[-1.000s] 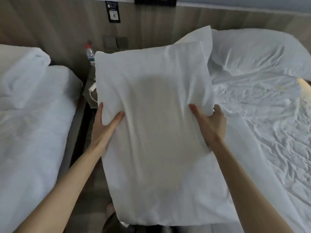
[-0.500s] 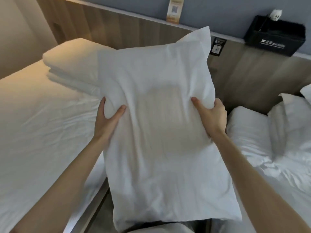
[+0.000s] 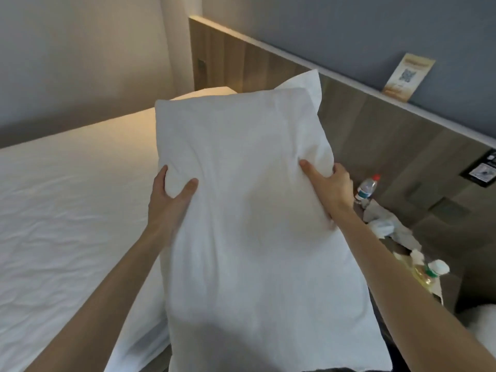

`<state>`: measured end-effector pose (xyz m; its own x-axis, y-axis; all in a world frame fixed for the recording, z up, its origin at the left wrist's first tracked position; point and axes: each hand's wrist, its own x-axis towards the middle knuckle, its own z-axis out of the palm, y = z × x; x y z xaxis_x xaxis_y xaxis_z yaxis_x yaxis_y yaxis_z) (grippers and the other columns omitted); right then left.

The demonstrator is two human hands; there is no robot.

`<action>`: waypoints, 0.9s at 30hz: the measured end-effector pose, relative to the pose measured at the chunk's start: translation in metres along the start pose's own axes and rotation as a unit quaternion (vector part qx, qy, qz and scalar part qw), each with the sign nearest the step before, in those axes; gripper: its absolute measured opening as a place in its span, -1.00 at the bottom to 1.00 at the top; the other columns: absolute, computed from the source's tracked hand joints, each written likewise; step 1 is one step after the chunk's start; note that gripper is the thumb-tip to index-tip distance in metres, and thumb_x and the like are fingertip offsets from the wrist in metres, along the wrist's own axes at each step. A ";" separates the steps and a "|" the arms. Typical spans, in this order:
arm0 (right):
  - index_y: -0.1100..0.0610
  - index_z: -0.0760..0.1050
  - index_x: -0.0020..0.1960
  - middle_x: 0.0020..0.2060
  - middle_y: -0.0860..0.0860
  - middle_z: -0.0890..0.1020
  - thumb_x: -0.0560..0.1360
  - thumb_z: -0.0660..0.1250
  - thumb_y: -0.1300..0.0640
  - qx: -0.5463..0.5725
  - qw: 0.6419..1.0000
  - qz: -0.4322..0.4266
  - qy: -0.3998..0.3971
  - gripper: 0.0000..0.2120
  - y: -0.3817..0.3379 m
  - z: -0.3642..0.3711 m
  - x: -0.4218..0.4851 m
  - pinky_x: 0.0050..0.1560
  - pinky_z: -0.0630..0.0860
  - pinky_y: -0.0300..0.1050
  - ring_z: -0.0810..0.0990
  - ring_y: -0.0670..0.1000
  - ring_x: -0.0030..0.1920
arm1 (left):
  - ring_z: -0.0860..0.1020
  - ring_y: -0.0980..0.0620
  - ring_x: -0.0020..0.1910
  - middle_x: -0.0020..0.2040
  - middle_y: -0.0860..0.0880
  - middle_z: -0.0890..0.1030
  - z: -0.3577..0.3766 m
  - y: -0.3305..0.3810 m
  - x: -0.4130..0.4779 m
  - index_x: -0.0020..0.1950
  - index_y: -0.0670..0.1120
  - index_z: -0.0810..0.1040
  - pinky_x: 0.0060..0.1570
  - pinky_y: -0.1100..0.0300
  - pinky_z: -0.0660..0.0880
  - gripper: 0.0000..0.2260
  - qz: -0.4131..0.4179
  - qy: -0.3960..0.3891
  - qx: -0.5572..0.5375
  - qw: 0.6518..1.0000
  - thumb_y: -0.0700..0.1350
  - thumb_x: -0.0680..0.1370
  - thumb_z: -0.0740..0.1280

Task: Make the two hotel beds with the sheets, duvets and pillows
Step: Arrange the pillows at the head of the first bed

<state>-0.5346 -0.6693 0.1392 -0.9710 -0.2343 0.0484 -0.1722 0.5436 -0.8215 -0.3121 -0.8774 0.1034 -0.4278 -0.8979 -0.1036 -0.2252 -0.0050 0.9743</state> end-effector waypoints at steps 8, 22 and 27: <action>0.16 0.35 0.39 0.25 0.06 0.54 0.29 0.32 -0.49 -0.022 0.994 -0.038 -0.104 -0.08 -0.046 0.062 0.165 0.25 0.47 0.11 0.52 0.14 0.24 | 0.40 0.00 0.38 0.46 0.07 0.36 0.058 0.028 0.104 0.54 0.06 0.19 0.31 0.08 0.34 -0.40 -0.002 0.075 0.009 0.997 0.08 0.55 0.34; 0.18 0.34 0.34 0.21 0.10 0.52 0.32 0.36 -0.42 -0.082 0.989 -0.081 -0.091 -0.15 -0.129 0.128 0.322 0.06 0.46 0.01 0.51 0.18 0.20 | 0.35 0.00 0.42 0.48 0.05 0.33 0.102 0.065 0.273 0.54 0.00 0.21 0.39 -0.01 0.31 -0.39 -0.013 0.034 -0.004 0.999 0.01 0.54 0.36; 0.17 0.33 0.35 0.21 0.11 0.53 0.31 0.36 -0.44 -0.099 0.987 -0.096 -0.083 -0.13 -0.156 0.137 0.377 0.01 0.44 0.00 0.53 0.19 0.19 | 0.36 0.02 0.42 0.48 0.04 0.33 0.131 0.086 0.313 0.54 -0.04 0.21 0.40 0.03 0.32 -0.40 -0.004 0.038 -0.045 0.998 -0.04 0.56 0.37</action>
<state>-0.8506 -0.9533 0.2079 -0.8792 -0.4689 0.0848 -0.3956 0.6189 -0.6786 -0.5801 -1.1017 0.1283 -0.3586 -0.9282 -0.0996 -0.1470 -0.0492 0.9879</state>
